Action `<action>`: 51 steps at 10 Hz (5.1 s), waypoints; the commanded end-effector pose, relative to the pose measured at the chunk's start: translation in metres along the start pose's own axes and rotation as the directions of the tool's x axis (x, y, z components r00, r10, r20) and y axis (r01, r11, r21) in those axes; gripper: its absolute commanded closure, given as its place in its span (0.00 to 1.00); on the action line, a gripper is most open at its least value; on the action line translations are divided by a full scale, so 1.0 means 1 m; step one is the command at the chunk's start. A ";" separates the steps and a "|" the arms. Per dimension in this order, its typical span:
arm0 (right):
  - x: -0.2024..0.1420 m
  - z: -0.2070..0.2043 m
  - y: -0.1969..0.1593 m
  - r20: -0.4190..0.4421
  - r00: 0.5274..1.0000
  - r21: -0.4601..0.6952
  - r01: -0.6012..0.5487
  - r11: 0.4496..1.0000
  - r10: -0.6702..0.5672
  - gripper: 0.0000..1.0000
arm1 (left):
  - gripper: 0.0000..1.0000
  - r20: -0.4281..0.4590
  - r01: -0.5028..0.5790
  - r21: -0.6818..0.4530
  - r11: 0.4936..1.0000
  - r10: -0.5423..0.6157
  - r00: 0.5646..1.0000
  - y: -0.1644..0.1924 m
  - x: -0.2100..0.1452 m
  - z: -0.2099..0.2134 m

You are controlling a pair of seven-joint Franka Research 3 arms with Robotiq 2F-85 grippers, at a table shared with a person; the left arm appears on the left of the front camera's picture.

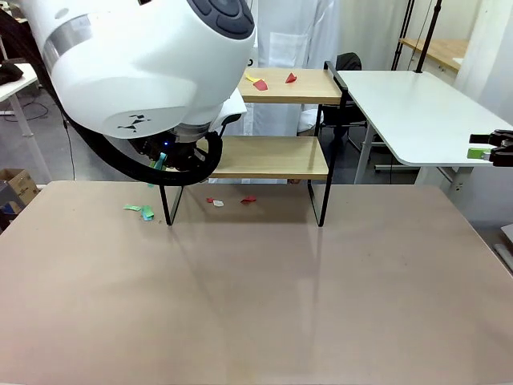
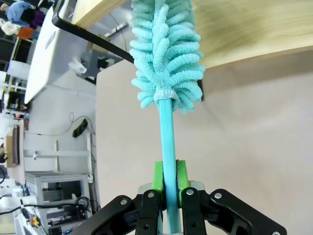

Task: Clean the shelf.
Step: Clean the specific section of the Shelf indicated by the human with the Duster.

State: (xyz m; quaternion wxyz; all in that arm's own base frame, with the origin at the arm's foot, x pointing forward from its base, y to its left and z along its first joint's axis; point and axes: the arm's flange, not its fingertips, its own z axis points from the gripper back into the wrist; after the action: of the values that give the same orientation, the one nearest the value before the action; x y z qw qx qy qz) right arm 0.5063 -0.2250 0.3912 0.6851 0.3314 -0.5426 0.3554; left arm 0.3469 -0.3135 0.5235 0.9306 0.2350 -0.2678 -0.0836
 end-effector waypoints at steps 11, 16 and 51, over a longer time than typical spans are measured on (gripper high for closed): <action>0.005 -0.003 0.001 -0.011 1.000 -0.007 0.013 1.000 -0.013 0.00 | 0.87 0.211 0.290 -0.714 0.637 -0.199 0.957 0.093 -0.056 0.022; 0.005 -0.003 0.001 -0.011 1.000 -0.007 0.013 1.000 -0.013 0.00 | 0.87 0.269 0.468 -0.841 0.272 -0.540 0.798 0.153 -0.068 0.011; 0.005 -0.003 0.001 -0.011 1.000 -0.007 0.013 1.000 -0.013 0.00 | 0.87 0.056 0.343 -0.914 0.215 -0.772 0.633 0.187 -0.124 -0.050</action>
State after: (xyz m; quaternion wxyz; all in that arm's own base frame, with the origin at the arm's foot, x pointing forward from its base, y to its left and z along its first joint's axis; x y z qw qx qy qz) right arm 0.5064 -0.2249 0.3912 0.6850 0.3316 -0.5427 0.3553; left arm 0.2722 -0.0763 0.5295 0.8289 -0.1547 0.1510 -0.5160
